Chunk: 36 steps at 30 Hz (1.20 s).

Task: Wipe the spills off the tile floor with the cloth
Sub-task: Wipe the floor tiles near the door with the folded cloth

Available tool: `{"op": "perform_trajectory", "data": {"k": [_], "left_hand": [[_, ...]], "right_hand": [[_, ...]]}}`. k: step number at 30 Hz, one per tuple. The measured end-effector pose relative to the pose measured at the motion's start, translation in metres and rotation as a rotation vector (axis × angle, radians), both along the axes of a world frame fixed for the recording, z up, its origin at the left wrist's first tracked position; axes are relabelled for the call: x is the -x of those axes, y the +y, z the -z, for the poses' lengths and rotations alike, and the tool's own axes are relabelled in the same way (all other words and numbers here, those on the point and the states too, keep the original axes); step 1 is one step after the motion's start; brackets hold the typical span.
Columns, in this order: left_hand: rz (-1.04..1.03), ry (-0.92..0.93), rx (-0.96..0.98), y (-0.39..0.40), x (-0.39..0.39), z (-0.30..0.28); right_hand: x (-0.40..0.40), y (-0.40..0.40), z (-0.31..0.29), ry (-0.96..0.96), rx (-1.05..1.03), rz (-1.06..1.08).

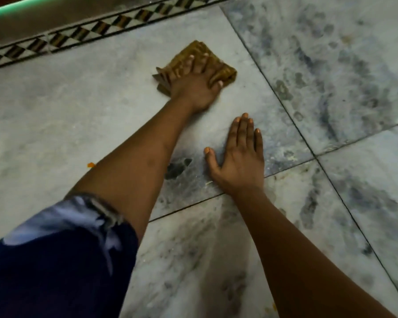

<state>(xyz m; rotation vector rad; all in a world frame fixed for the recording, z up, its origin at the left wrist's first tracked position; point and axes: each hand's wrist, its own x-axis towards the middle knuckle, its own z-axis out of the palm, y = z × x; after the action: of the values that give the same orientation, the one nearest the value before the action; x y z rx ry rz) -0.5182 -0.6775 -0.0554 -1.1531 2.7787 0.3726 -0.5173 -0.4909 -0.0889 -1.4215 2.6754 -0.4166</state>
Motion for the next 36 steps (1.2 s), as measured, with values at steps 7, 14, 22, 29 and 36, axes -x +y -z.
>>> {"op": "perform_trajectory", "data": {"k": [7,14,22,29,36], "left_hand": [[0.250,0.017,0.106,0.020,-0.105,0.004],[-0.054,-0.018,-0.013,-0.023,-0.007,-0.001],[0.183,0.002,0.065,0.025,-0.074,0.004],[0.100,-0.013,-0.048,0.014,0.034,-0.006],[0.189,-0.002,0.059,-0.002,-0.037,-0.001]], "right_hand": [[-0.001,0.000,-0.002,-0.022,0.029,0.029],[0.000,-0.001,-0.001,-0.023,0.036,0.036],[0.000,0.000,-0.001,-0.040,0.059,0.036],[0.000,0.000,-0.002,-0.041,0.039,0.030],[0.001,0.000,-0.001,-0.046,0.020,0.025]]}}
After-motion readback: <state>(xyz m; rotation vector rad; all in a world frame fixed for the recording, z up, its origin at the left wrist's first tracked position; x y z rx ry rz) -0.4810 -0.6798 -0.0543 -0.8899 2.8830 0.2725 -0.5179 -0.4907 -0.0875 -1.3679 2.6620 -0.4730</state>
